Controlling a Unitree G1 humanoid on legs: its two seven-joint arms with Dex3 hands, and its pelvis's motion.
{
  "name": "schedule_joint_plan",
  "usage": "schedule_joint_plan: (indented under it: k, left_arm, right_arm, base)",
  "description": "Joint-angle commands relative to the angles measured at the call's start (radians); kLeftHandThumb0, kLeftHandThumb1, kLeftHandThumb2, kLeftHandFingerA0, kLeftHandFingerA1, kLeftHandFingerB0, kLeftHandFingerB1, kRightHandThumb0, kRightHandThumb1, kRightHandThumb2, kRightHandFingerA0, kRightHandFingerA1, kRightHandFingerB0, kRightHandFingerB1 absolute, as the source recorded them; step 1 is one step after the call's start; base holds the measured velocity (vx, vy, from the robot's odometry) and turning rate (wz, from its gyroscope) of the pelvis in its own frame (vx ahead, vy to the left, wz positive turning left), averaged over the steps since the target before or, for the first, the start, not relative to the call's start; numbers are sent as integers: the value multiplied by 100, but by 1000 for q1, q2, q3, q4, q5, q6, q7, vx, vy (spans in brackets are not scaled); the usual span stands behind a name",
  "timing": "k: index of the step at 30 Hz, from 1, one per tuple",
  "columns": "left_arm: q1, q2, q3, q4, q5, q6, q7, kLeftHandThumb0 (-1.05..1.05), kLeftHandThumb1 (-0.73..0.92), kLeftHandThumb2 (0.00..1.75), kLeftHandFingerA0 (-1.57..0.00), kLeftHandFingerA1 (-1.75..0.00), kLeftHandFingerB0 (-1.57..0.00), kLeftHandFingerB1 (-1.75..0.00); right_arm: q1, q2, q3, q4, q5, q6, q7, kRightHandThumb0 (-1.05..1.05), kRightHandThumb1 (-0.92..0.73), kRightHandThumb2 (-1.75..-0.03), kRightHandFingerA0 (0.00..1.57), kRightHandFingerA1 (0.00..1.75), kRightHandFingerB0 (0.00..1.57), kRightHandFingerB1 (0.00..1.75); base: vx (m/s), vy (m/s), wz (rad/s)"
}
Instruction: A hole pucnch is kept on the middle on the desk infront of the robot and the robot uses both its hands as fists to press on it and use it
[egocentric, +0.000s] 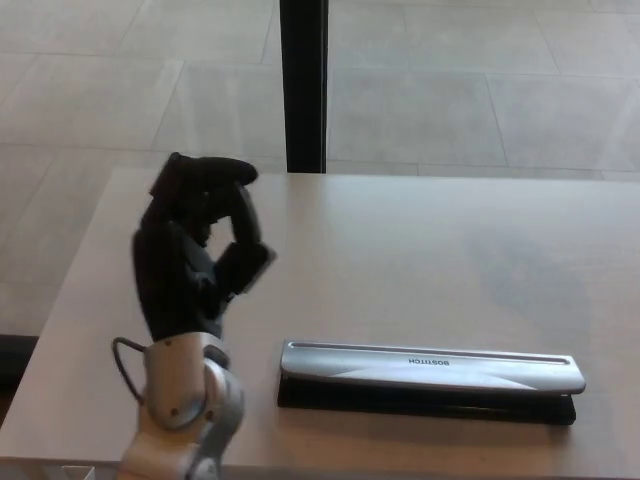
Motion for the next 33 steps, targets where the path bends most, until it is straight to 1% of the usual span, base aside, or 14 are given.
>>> schedule_joint_plan:
  k: [1, 4, 5, 6, 9, 10, 11, 12, 13, 20, 21, 23, 29, 33]
  left_arm:
    - [253, 552, 511, -288, -429, 533, -274, -9, 80, 88, -85, -175, -57, -145]
    - [349, 575, 637, -254, -433, 516, -246, -27, 58, 91, -97, -175, -81, -136]
    - [396, 577, 694, -231, -432, 506, -234, -43, 51, 103, -123, -135, -96, -116]
    - [416, 580, 716, -213, -436, 504, -238, -41, 57, 85, -100, -170, -86, -133]
    - [460, 581, 756, -164, -420, 462, -261, -46, 55, 85, -107, -166, -93, -123]
    - [488, 580, 773, -143, -417, 445, -281, -58, 49, 90, -117, -159, -101, -106]
    - [543, 574, 805, -98, -397, 420, -298, -65, 36, 98, -123, -149, -114, -82]
    - [588, 568, 833, -52, -378, 417, -291, -68, 34, 104, -133, -138, -108, -90]
    - [605, 567, 844, -6, -362, 400, -298, -69, 33, 105, -129, -138, -104, -88]
    - [672, 504, 911, 273, -322, 256, -345, -76, 35, 104, -141, -144, -122, -115]
    - [677, 487, 913, 297, -321, 248, -337, -78, 30, 100, -137, -152, -133, -128]
    - [692, 428, 917, 357, -316, 239, -302, -70, 33, 107, -132, -134, -110, -107]
    - [706, 357, 916, 524, -280, 174, -307, -67, 20, 101, -136, -134, -133, -123]
    - [721, 321, 905, 590, -273, 183, -325, -58, 18, 111, -115, -143, -99, -108]
  right_arm:
    - [257, -474, -549, 82, 499, 572, 280, -53, -66, -66, 91, 175, 82, 68]
    - [325, -490, -628, 215, 453, 525, 264, -62, -64, -69, 96, 175, 83, 70]
    - [344, -499, -668, 293, 442, 507, 248, -62, -61, -65, 98, 173, 86, 67]
    - [353, -504, -682, 332, 437, 486, 252, -64, -63, -67, 97, 166, 80, 70]
    - [372, -518, -706, 427, 424, 431, 278, -64, -63, -64, 100, 159, 77, 69]
    - [378, -514, -716, 448, 413, 419, 251, -69, -51, -89, 105, 133, 76, 72]
    - [392, -501, -736, 497, 399, 380, 211, -65, -66, -64, 94, 149, 76, 72]
    - [399, -491, -755, 552, 391, 341, 183, -69, -51, -92, 104, 129, 72, 75]
    - [401, -485, -762, 580, 382, 327, 158, -66, -71, -61, 98, 146, 69, 72]
    - [370, -462, -813, 804, 385, 221, 129, -63, -68, -63, 99, 143, 66, 78]
    - [363, -448, -815, 811, 387, 211, 121, -66, -54, -92, 107, 135, 62, 83]
    - [327, -425, -817, 887, 386, 183, 95, -61, -69, -68, 90, 163, 63, 91]
    - [285, -389, -806, 988, 365, 183, 37, -58, -70, -65, 86, 146, 55, 88]
    - [251, -390, -812, 1064, 367, 218, -45, -53, -65, -67, 91, 145, 60, 93]
  base:
    - [0, 0, 0]
    - [0, 0, 0]
    - [0, 0, 0]
    - [0, 0, 0]
    - [0, 0, 0]
    - [0, 0, 0]
    - [0, 0, 0]
    - [0, 0, 0]
    - [0, 0, 0]
    - [0, 0, 0]
    - [0, 0, 0]
    - [0, 0, 0]
    - [0, 0, 0]
    - [0, 0, 0]
